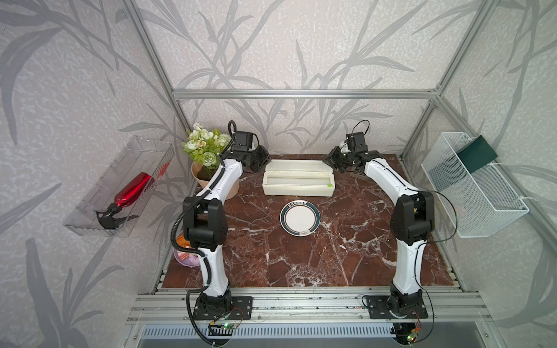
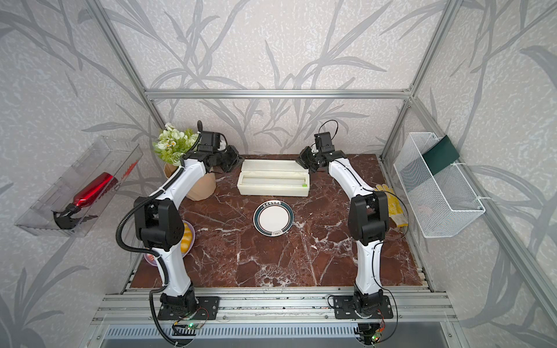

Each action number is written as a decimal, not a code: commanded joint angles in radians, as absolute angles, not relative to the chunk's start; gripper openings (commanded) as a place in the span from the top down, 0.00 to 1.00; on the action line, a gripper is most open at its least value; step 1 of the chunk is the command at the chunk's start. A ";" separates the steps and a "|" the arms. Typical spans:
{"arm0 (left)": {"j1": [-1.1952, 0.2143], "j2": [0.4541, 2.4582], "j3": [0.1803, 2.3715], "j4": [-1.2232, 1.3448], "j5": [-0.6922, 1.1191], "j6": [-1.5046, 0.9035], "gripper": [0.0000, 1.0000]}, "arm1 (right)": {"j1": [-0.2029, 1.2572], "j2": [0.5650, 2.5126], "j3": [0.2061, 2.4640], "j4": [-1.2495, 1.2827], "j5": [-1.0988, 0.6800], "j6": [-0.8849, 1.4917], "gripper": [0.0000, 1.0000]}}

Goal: Wrap the plate with plastic wrap
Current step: Pull the plastic wrap from the plastic wrap cutting box.

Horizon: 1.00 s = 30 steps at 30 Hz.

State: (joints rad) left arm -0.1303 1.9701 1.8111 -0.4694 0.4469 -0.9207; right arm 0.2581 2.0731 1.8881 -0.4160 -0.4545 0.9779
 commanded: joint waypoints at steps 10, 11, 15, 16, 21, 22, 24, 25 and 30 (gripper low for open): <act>-0.117 1.856 1.944 -0.500 0.423 -0.933 1.00 | 0.235 1.986 2.052 -0.490 -0.465 0.960 1.00; -0.117 1.845 1.944 -0.502 0.424 -0.935 1.00 | 0.236 1.985 2.065 -0.503 -0.466 0.957 1.00; -0.120 1.800 1.933 -0.505 0.420 -0.936 1.00 | 0.236 1.973 2.096 -0.528 -0.472 0.953 1.00; -0.120 1.789 1.930 -0.505 0.418 -0.936 1.00 | 0.236 1.968 2.102 -0.535 -0.473 0.950 1.00; -0.122 1.744 1.934 -0.522 0.414 -0.936 1.00 | 0.236 1.943 2.128 -0.578 -0.476 0.938 1.00; -0.123 1.735 1.935 -0.526 0.415 -0.935 1.00 | 0.236 1.935 2.128 -0.581 -0.477 0.938 1.00; -0.125 1.720 1.937 -0.537 0.414 -0.934 1.00 | 0.235 1.917 2.124 -0.590 -0.477 0.939 1.00; -0.127 1.713 1.938 -0.543 0.415 -0.932 1.00 | 0.236 1.906 2.120 -0.591 -0.479 0.938 1.00; -0.132 1.670 1.925 -0.566 0.412 -0.923 1.00 | 0.236 1.851 2.086 -0.595 -0.489 0.940 1.00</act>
State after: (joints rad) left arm -0.1375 1.7378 1.8935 -0.5755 0.4389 -0.9199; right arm 0.2531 1.9282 2.0899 -0.6079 -0.4923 0.9531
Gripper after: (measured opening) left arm 0.048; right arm 0.044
